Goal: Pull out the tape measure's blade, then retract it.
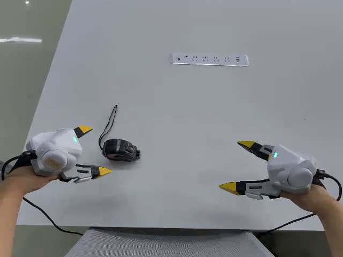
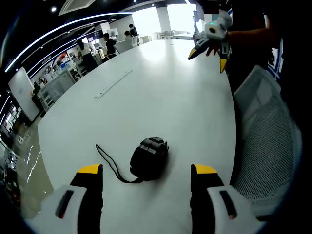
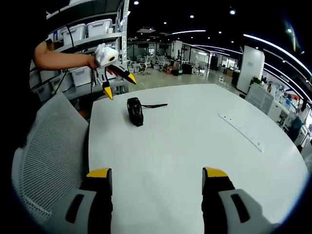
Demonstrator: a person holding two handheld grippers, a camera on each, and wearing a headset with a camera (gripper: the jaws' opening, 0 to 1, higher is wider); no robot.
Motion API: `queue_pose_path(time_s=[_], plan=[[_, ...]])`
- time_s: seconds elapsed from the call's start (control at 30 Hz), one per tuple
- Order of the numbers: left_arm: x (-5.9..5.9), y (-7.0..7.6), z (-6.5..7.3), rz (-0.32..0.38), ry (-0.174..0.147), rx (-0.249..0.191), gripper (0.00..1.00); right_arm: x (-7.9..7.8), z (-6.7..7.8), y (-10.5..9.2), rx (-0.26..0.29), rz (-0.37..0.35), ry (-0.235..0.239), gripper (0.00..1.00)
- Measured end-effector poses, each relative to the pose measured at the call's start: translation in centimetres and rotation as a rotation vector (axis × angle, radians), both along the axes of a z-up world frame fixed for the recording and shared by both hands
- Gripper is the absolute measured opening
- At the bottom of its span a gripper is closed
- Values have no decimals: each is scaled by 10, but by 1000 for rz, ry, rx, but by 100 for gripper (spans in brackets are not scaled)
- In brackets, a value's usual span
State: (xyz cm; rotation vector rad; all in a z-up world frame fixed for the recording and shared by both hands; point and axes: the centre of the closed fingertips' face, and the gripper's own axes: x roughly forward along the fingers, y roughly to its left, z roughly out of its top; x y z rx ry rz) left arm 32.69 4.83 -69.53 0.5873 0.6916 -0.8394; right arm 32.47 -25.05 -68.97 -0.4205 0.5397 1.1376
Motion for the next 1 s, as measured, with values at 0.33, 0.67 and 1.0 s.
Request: queue_pose_path(time_s=[0.33,0.67,1.0], plan=[[9,3,-13,-40,23,38,68,15,-4,17,-6,33,-15,70],[14,4,-28,-129,54,94,63,24,-13,38,-8,90,-5,66],[20,1,-39,-226,79,138,54,33,-21,55,-14,130,3,62]])
